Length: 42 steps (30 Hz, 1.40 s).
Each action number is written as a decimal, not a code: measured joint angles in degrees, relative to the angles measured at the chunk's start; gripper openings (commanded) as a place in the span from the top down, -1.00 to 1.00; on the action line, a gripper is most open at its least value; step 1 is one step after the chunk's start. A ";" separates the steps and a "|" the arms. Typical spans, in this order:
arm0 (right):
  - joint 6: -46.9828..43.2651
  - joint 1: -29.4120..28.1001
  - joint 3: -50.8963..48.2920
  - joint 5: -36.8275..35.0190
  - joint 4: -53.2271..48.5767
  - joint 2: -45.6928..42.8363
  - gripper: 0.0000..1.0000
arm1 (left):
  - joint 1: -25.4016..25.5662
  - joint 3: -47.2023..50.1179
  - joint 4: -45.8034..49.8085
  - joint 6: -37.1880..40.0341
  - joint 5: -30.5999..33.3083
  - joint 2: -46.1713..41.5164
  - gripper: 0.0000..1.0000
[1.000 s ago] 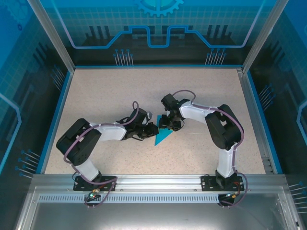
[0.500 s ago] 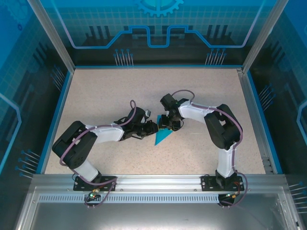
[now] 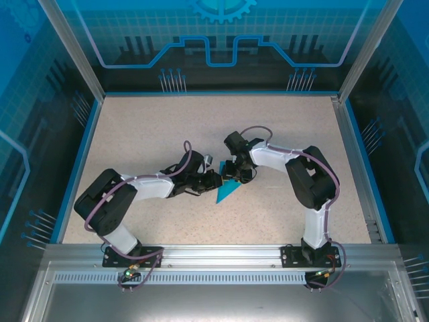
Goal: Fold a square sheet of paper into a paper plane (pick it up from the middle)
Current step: Fourth fold the wing at the center of the table.
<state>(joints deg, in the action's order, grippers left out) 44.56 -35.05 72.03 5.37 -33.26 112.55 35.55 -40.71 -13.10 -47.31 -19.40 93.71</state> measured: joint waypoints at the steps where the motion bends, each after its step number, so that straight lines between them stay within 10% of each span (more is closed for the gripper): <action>1: 0.28 0.09 -0.28 0.17 0.33 -0.17 -0.02 | 0.31 0.00 0.02 0.24 -0.02 0.22 0.77; 42: 1.05 0.59 -2.27 1.07 3.04 -1.42 -0.01 | 1.49 -1.64 5.79 0.70 3.78 3.87 0.86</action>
<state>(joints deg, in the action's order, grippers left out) 45.60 -34.46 69.76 6.44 -30.22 111.13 37.04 -42.35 -7.31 -46.61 -15.62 97.58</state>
